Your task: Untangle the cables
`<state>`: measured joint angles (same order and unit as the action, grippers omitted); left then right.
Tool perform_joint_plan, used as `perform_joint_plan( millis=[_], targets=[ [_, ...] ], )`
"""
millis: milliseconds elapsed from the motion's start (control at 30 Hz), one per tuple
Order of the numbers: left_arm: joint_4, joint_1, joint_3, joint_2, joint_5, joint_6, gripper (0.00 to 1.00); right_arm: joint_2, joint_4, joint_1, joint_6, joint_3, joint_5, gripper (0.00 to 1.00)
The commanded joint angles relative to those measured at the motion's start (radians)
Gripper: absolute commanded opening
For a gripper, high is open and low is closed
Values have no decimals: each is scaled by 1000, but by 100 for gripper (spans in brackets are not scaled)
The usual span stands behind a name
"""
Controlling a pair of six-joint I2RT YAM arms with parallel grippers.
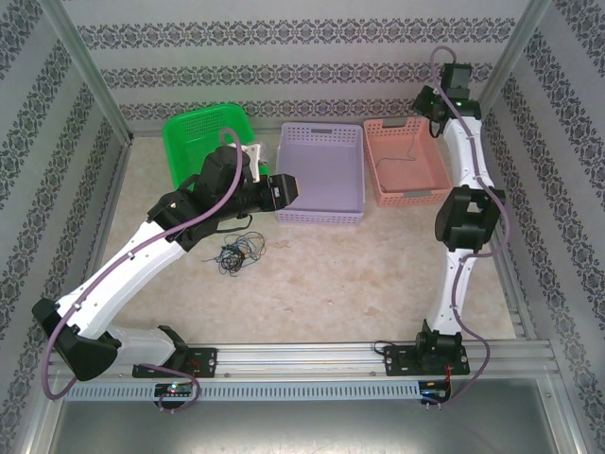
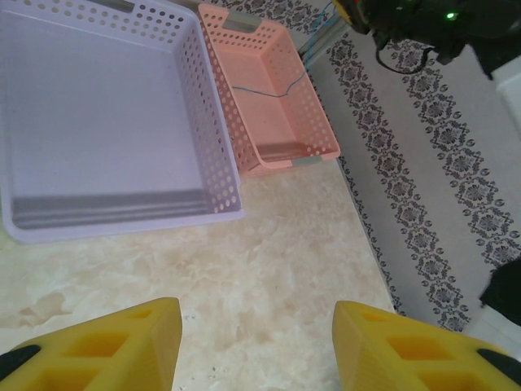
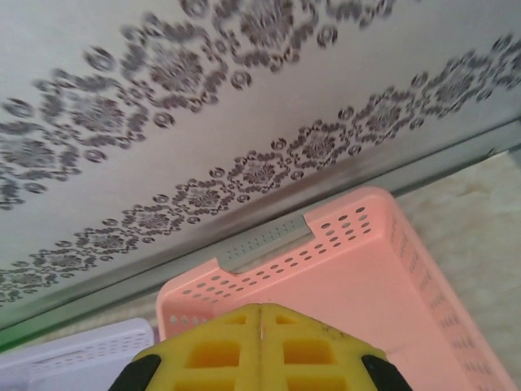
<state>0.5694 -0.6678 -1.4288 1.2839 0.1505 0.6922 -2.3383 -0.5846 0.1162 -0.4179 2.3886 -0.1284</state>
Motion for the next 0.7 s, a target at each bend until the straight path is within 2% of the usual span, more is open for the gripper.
perform_joint_plan(
  millis=[0, 67, 100, 233, 267, 367, 533, 667],
  targets=[
    [33, -15, 8, -41, -36, 13, 52, -53, -54, 3, -82, 105, -58, 0],
    [36, -15, 16, -48, -48, 17, 52, -83, -54, 3, -116, 108, -68, 0],
    [36, -15, 18, -50, -52, 15, 52, -92, -54, 4, -128, 109, -73, 3],
    [43, -13, 17, -45, -60, 17, 53, -100, -74, 3, -149, 113, -68, 35],
    [52, -13, 16, -40, -60, 20, 52, -93, -78, 5, -150, 115, -68, 41],
    [81, -10, 2, -14, -52, 34, 53, -54, -91, 5, -146, 115, -51, 49],
    [159, 33, -18, 38, -16, 82, 53, 60, -103, 4, -143, 77, -37, 48],
    [302, 136, 11, 54, -11, 192, 52, 232, -54, -30, -136, -82, -37, 44]
  ],
)
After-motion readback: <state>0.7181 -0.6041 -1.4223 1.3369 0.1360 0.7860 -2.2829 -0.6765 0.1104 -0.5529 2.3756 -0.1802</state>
